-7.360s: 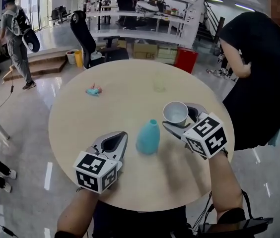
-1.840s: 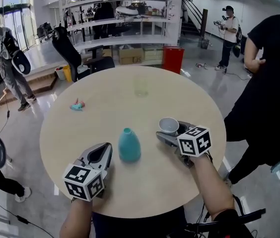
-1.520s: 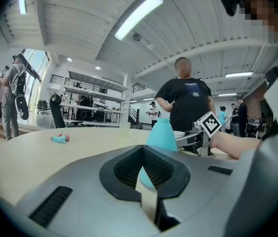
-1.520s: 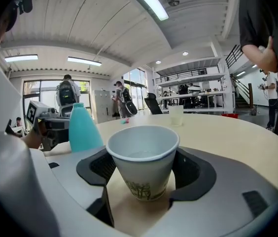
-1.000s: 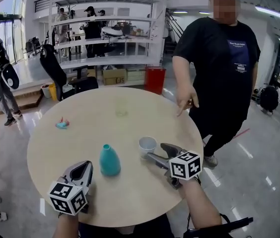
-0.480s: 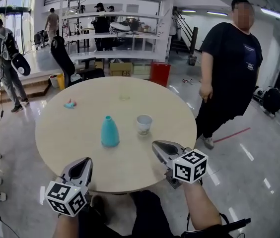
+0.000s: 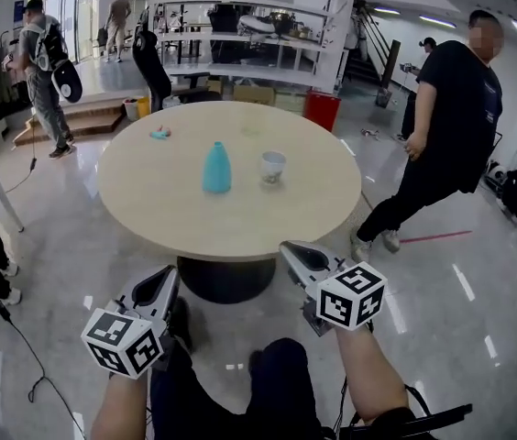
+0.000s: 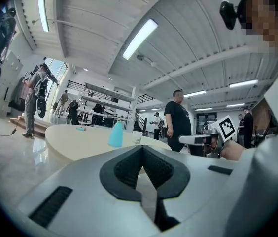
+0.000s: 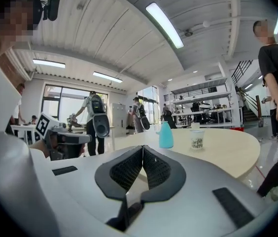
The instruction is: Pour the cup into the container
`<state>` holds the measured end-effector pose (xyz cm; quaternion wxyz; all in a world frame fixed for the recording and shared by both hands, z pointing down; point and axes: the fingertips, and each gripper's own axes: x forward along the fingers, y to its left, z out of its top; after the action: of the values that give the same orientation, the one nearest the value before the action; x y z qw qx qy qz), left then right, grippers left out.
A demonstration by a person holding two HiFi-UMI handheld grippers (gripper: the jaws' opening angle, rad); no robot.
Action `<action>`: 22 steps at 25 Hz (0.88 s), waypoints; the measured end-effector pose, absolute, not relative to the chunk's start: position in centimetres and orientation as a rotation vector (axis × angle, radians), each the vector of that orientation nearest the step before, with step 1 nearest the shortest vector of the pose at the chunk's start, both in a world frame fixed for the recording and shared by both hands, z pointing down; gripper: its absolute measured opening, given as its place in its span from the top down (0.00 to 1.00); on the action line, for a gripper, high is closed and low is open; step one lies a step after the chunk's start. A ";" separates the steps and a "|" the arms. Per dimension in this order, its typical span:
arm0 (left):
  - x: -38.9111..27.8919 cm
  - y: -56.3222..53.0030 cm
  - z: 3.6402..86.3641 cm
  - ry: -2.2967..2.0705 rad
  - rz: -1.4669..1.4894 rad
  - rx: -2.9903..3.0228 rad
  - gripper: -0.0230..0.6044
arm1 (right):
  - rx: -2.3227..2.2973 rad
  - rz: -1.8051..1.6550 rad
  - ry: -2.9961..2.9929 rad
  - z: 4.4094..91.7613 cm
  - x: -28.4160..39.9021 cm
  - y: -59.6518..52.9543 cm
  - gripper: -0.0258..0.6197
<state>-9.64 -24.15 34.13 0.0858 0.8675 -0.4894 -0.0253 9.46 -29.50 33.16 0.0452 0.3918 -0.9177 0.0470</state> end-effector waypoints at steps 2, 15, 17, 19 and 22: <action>-8.4 -21.6 34.0 -1.458 -0.070 2.585 0.96 | 1.183 0.138 -2.812 33.1 9.9 -26.8 0.95; -6.6 -8.5 36.1 -1.416 -0.014 2.583 0.96 | 1.202 0.146 -2.829 34.3 11.0 -12.9 0.95; -6.2 -6.0 36.2 -1.379 0.005 2.607 0.96 | 1.235 0.168 -2.809 34.9 11.6 -9.9 0.95; -6.7 -2.8 36.0 -1.376 0.010 2.614 0.96 | 1.249 0.177 -2.807 35.0 11.4 -6.7 0.95; -6.3 2.4 35.4 -1.368 0.024 2.632 0.96 | 1.254 0.158 -2.806 34.3 11.7 -1.3 0.95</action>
<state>-6.27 2.40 35.41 0.0876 0.8839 -0.4594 0.0082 11.70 -1.26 34.26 0.0319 0.4071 -0.9114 0.0513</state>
